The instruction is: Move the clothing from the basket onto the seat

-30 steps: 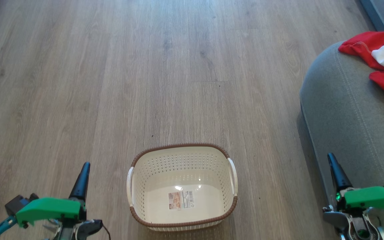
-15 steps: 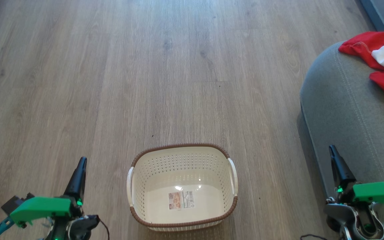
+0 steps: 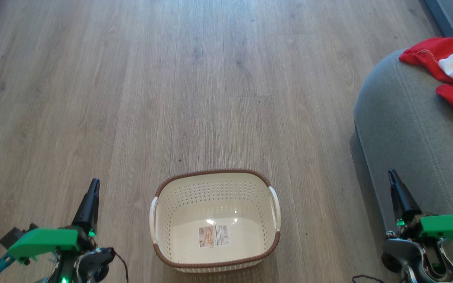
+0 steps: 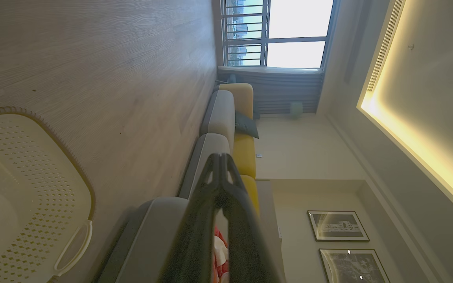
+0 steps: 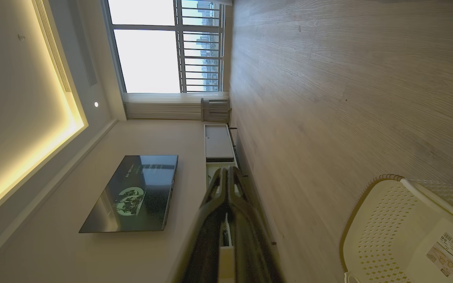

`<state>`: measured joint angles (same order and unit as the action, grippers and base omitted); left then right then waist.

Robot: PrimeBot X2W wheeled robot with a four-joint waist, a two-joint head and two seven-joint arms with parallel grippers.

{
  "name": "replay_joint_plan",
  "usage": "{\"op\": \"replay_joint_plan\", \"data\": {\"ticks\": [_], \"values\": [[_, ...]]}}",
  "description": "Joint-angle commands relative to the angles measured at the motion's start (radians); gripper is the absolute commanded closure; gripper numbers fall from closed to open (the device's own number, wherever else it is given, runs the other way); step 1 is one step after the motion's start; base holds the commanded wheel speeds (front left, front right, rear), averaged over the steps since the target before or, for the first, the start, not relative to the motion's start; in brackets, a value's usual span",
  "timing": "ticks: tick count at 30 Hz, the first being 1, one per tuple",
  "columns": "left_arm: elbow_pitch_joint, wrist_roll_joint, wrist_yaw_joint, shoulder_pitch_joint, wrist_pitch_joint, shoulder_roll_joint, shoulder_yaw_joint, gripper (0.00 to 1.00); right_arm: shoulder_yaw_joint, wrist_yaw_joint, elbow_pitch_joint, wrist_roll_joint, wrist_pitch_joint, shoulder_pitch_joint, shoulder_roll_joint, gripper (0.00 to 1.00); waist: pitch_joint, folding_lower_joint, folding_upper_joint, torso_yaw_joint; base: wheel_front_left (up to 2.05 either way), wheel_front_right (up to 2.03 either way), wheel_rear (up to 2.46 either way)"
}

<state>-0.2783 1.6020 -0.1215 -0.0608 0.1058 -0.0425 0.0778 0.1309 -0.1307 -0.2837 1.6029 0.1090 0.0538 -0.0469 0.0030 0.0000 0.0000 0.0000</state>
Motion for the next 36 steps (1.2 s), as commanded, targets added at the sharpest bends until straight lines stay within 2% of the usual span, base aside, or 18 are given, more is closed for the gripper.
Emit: {"op": "replay_joint_plan", "data": {"ticks": [1, 36], "values": [[0.033, 0.006, -0.009, -0.047, 0.008, -0.008, 0.036, 1.00, -0.017, 0.000, 0.039, 0.005, 0.004, 0.054, -0.003, 1.00, 0.000, 0.0000, 0.0000, 0.000, 0.00, 0.00, 0.00], [0.033, 0.007, -0.009, -0.047, 0.008, -0.008, 0.036, 1.00, -0.017, 0.000, 0.039, 0.006, 0.004, 0.054, -0.003, 1.00, 0.000, 0.0000, 0.0000, 0.000, 0.00, 0.00, 0.00]]}}
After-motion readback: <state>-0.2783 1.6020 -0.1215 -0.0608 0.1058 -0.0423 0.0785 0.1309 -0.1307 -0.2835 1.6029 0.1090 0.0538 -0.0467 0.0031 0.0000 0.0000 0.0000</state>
